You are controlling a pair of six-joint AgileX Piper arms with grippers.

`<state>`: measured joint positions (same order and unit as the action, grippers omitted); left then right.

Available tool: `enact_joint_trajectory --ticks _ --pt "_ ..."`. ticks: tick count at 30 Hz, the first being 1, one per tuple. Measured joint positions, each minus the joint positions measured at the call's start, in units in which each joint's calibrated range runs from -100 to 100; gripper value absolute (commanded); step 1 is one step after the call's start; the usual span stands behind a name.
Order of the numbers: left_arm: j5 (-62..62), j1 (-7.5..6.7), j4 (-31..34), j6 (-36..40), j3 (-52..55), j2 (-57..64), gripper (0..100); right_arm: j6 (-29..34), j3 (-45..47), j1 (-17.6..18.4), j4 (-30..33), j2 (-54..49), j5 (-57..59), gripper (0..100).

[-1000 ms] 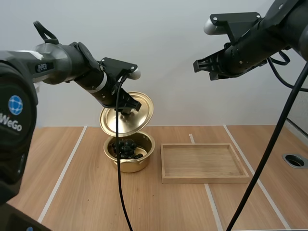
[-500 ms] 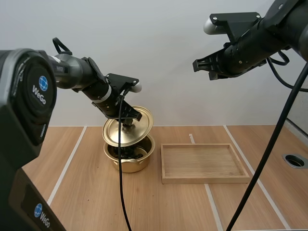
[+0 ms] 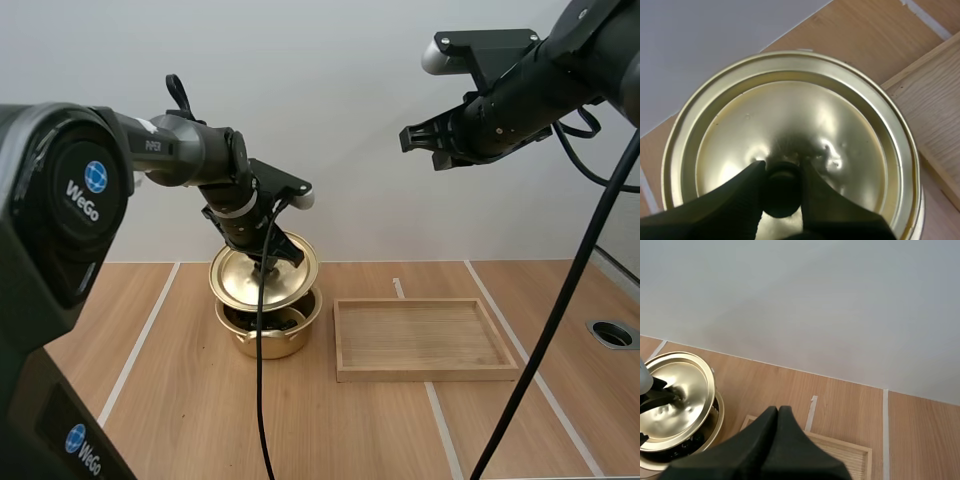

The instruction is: Open the pot, put the grape inside, and close it

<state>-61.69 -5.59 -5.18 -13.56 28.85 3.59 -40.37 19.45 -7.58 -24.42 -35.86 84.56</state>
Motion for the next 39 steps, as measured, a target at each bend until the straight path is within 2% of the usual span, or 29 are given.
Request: enact_joint_trajectory --ticks 12,24,31,39 --pt "-3.3 0.0 -0.08 0.77 0.14 -6.42 0 -0.25 0.0 0.0 0.0 0.0 0.57 0" --pt "-3.45 0.0 -0.6 0.77 0.01 -6.73 0 -1.02 0.0 0.0 -0.23 0.0 1.05 0" --pt "-4.21 0.0 -3.9 -1.71 -0.09 -6.82 0 -1.13 0.0 0.0 -0.23 0.0 1.05 0" --pt "-5.3 0.0 -4.26 -1.82 -0.09 -6.99 0 -1.13 0.0 0.0 -0.23 0.0 1.05 0"
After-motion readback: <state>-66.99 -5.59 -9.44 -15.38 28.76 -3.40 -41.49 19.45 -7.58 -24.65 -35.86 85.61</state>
